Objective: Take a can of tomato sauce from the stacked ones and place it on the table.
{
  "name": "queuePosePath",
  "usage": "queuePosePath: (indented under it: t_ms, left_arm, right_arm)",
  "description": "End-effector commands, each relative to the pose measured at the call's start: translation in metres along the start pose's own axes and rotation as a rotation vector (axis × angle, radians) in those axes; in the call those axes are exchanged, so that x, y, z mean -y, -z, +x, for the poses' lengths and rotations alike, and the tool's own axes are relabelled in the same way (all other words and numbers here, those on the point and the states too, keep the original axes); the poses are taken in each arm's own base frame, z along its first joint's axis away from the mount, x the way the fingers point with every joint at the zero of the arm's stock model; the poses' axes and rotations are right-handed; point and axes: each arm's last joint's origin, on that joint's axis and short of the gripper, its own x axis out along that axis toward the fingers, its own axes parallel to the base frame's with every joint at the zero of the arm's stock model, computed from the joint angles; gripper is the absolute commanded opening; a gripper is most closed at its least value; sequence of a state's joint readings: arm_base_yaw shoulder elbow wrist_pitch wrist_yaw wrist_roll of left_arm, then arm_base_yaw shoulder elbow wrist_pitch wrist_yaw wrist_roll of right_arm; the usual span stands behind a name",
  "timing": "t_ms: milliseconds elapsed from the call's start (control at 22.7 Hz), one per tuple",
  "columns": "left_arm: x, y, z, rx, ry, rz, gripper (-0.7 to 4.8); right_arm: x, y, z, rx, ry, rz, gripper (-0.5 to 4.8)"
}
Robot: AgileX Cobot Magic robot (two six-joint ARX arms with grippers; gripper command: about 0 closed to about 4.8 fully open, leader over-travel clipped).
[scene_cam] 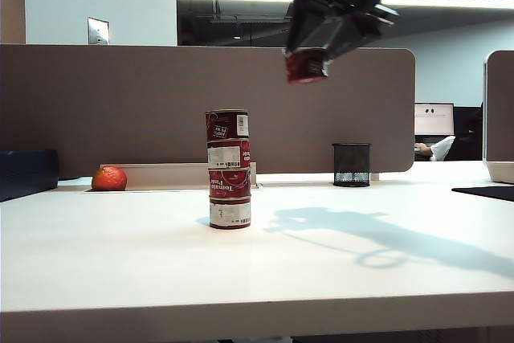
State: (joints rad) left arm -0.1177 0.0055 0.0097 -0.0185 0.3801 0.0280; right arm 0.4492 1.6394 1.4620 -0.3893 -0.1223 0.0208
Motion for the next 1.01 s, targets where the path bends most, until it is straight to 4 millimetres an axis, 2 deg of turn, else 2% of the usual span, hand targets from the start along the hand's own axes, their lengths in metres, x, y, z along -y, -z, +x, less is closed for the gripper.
queuePosePath:
  t_ms: [44,88,176,528,703,1011]
  left_arm:
    - [0.0,-0.002,0.0,0.013,-0.003,0.003,-0.06]
    - [0.0,-0.002,0.0,0.013,-0.003,0.003,-0.06]
    - [0.0,-0.002,0.0,0.013,-0.003,0.003,-0.06]
    - [0.0,-0.002,0.0,0.014,-0.002,0.003,-0.06]
    - [0.0,-0.002,0.0,0.014,-0.003,0.003,-0.06]
    - [0.0,-0.002,0.0,0.014,-0.003,0.003,-0.06]
  right_arm:
    - [0.004,-0.002,-0.008,-0.006,0.028,0.004,2.37]
    - [0.004,-0.001,-0.008,-0.013,0.031,0.005,2.35]
    - [0.004,0.0,-0.009,-0.023,0.031,0.007,1.96]
    - [0.006,0.005,-0.01,-0.078,0.037,0.017,1.95]
    - [0.01,0.009,-0.012,-0.116,0.046,0.029,1.52]
    - [0.021,0.007,-0.024,-0.108,0.083,0.052,1.52]
